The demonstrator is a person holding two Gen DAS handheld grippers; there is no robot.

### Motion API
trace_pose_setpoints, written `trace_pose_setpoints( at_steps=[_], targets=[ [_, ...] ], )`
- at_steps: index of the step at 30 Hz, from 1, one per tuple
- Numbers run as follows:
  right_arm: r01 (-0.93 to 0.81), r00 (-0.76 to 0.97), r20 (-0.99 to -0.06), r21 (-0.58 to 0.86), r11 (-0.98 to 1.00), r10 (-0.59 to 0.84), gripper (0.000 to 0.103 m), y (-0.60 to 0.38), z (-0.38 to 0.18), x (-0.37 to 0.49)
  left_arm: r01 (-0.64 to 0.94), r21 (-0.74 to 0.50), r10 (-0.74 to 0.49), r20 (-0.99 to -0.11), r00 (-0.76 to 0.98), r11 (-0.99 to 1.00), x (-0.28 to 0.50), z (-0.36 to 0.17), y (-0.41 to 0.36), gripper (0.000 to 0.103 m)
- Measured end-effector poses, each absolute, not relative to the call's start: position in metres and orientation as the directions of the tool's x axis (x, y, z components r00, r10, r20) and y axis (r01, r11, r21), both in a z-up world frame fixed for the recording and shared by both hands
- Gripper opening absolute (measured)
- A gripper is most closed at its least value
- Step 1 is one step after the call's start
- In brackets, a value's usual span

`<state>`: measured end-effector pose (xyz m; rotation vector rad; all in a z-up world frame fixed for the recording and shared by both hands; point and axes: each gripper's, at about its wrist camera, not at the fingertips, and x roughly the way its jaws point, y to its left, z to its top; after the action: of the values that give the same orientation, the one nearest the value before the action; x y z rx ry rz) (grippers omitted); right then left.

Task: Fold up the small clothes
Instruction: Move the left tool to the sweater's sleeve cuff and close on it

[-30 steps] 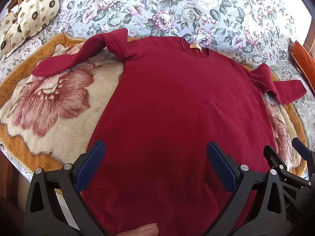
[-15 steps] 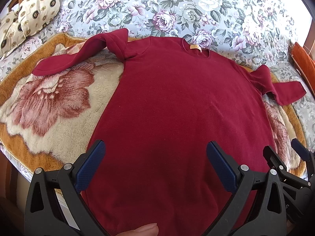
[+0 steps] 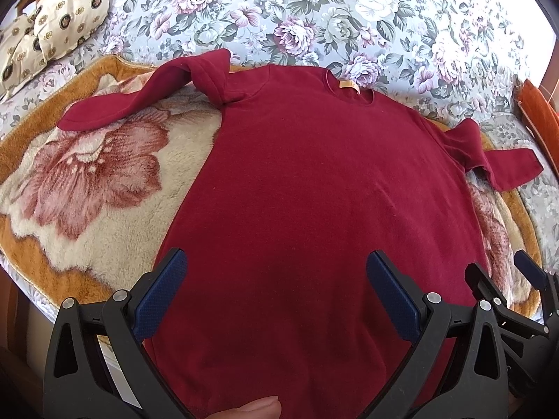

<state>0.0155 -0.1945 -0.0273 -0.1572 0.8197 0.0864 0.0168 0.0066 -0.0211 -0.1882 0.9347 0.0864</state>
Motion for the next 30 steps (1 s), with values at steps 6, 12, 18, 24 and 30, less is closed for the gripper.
trace_pose_setpoints(
  at_steps=[6,12,18,24,30],
  targets=[
    [-0.143,0.705,-0.709,-0.137,0.980,0.004,0.090,-0.189,-0.024,0.013,-0.090,-0.356,-0.200,-0.697,0.689,0.930,-0.001,-0.004,0.028,0.103],
    [-0.162,0.711,-0.703,-0.177,0.971,-0.010,0.090,-0.181,-0.023,0.013,-0.056,-0.405,-0.232,-0.626,0.745,0.913,-0.022,0.022,0.051,0.103],
    [-0.193,0.755,-0.656,-0.189,0.963,0.022,0.090,-0.175,-0.008,0.003,-0.117,-0.437,-0.190,-0.596,0.780,0.892,-0.029,0.028,0.085,0.103],
    [-0.186,0.791,-0.604,-0.088,0.979,0.096,0.090,-0.178,0.021,0.018,-0.119,-0.484,-0.237,-0.611,0.755,0.867,-0.033,0.019,0.101,0.103],
    [-0.190,0.813,-0.573,-0.088,0.978,0.106,0.090,-0.169,0.018,0.036,-0.159,-0.372,-0.145,-0.669,0.729,0.914,-0.043,0.011,0.091,0.103]
  ],
)
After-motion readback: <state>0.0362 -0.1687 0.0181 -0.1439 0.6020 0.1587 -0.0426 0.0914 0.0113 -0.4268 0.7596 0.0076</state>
